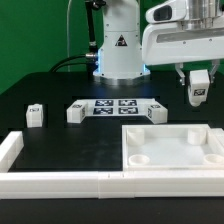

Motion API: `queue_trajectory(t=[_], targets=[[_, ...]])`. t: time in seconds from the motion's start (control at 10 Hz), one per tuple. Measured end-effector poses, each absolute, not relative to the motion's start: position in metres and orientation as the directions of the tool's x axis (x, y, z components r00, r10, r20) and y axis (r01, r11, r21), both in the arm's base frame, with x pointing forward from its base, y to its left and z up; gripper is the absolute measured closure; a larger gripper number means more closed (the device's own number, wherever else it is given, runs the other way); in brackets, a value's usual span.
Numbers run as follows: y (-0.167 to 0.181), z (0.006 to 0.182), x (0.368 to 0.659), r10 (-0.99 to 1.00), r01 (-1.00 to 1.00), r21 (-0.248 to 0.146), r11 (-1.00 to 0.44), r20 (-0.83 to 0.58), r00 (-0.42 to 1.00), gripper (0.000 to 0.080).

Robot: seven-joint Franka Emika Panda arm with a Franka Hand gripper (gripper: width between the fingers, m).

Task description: Assemble one leg

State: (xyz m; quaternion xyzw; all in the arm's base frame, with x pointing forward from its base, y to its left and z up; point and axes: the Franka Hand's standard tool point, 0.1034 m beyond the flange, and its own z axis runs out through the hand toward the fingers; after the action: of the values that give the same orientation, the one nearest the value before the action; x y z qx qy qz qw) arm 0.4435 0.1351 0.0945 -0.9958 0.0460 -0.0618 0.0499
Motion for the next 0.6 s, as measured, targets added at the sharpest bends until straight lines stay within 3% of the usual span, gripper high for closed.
queue_trajectory(t=[0.2, 0.4, 0.6], targets=[[0.148, 0.097, 0.444, -0.088, -0.039, -0.147, -0.988, 0.342, 0.936, 0.0509], [0.144, 0.094, 0.455, 0.002, 0.050, -0.109, -0.993, 0.405, 0.914, 0.0509], [0.134, 0.108, 0.475, 0.070, 0.109, -0.073, -0.991, 0.406, 0.911, 0.0509]])
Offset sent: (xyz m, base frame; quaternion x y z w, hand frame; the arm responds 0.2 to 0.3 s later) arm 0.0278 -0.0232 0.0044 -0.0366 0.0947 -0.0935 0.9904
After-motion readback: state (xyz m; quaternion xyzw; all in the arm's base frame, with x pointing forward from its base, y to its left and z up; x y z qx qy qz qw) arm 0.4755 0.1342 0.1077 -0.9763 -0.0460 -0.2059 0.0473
